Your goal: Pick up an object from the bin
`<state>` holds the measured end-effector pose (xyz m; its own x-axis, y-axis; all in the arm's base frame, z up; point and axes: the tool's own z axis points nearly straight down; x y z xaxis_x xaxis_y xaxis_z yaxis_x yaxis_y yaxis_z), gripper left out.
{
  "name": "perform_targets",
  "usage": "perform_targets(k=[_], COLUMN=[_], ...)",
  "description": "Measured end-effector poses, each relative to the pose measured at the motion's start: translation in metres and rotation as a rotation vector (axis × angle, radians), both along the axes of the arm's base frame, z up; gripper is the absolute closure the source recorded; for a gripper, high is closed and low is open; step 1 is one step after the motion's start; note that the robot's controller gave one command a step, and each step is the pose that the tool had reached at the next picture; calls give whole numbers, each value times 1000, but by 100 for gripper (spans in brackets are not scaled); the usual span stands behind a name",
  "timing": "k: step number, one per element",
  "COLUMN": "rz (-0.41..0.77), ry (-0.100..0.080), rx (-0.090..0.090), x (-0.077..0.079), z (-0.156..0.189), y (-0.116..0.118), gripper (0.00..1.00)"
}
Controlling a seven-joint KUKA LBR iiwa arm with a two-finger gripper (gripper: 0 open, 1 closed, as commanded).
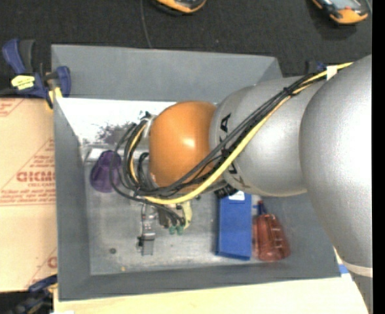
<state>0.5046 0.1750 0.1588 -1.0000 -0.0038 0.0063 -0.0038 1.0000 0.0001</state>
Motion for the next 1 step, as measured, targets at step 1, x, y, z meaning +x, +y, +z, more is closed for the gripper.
perform_targets(k=[1], rz=[-5], ry=[-8], rx=[2], x=[2], z=[5], y=[-1], gripper=[0])
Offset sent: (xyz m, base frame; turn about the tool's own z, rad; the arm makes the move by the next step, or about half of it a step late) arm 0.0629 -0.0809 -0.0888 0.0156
